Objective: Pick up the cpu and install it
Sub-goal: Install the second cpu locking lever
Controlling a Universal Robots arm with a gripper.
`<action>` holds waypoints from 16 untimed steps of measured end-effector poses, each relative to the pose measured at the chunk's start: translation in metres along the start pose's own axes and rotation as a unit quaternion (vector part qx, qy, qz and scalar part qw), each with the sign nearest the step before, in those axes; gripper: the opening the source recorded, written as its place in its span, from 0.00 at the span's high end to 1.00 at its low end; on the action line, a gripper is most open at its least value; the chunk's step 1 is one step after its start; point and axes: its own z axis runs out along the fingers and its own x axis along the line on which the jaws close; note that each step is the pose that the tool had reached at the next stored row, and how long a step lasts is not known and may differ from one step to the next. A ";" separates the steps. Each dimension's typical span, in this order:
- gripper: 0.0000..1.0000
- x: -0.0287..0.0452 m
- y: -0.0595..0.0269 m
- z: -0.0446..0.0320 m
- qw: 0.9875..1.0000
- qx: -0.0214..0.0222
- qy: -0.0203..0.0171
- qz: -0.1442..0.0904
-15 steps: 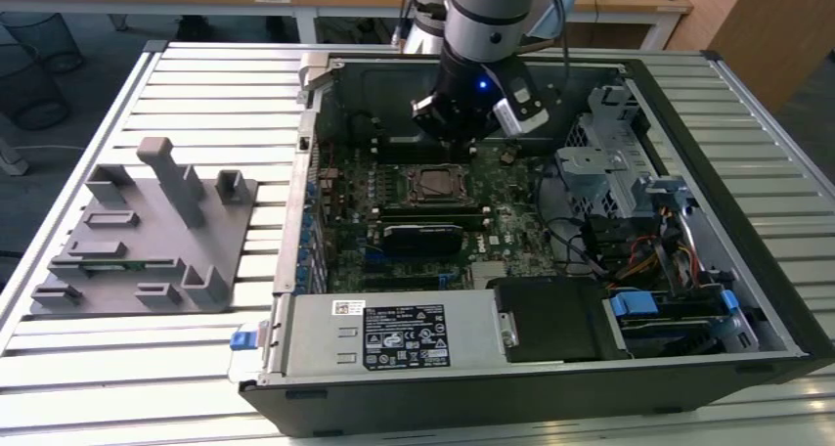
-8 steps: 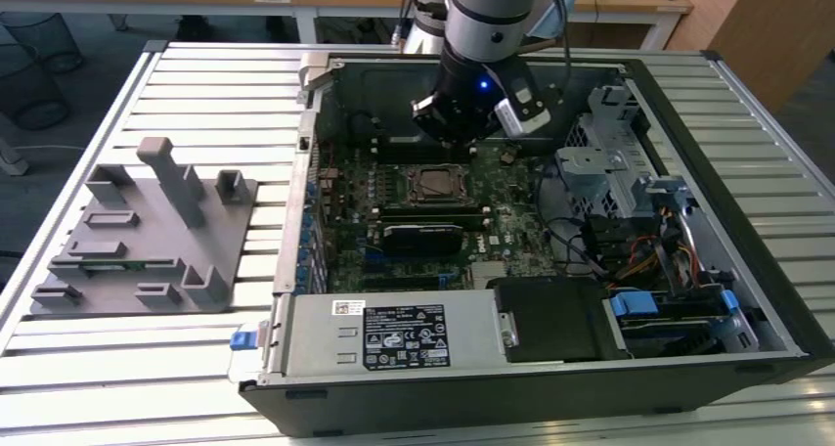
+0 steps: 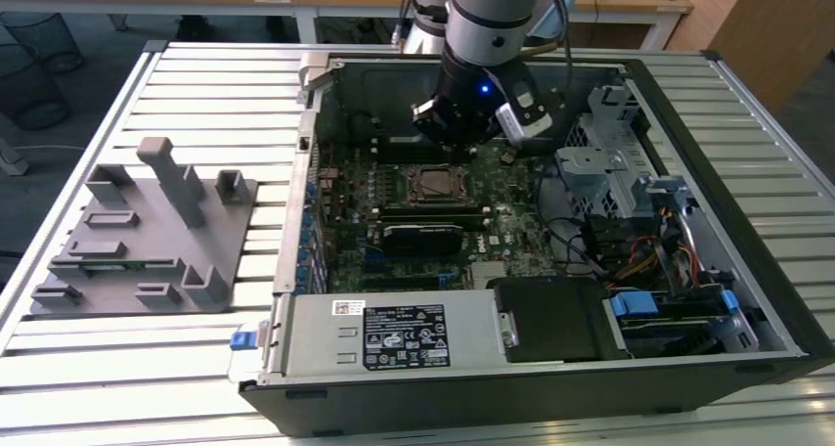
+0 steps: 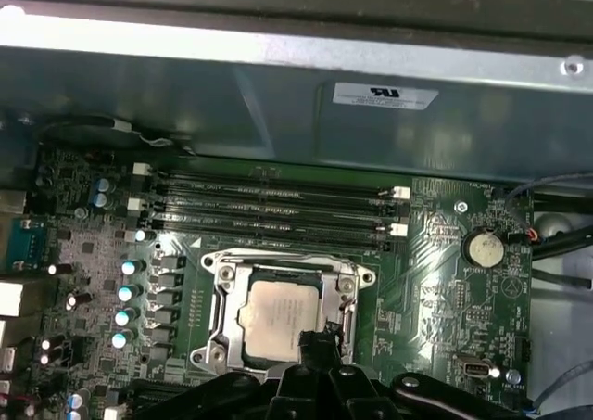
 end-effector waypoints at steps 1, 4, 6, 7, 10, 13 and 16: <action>0.89 0.0002 -0.0009 -0.0001 1.000 0.000 0.000 0.000; 0.89 0.0009 -0.0046 -0.0004 1.000 0.000 0.000 0.000; 0.89 0.0015 -0.0055 -0.0006 1.000 0.000 0.000 0.000; 0.89 0.0021 -0.0054 -0.0013 1.000 0.000 0.000 0.000; 0.89 0.0024 -0.0057 -0.0036 1.000 0.000 0.000 0.000; 0.89 0.0031 -0.0116 -0.0043 1.000 0.000 0.000 0.000; 0.89 0.0041 -0.0164 -0.0047 1.000 0.000 0.000 0.000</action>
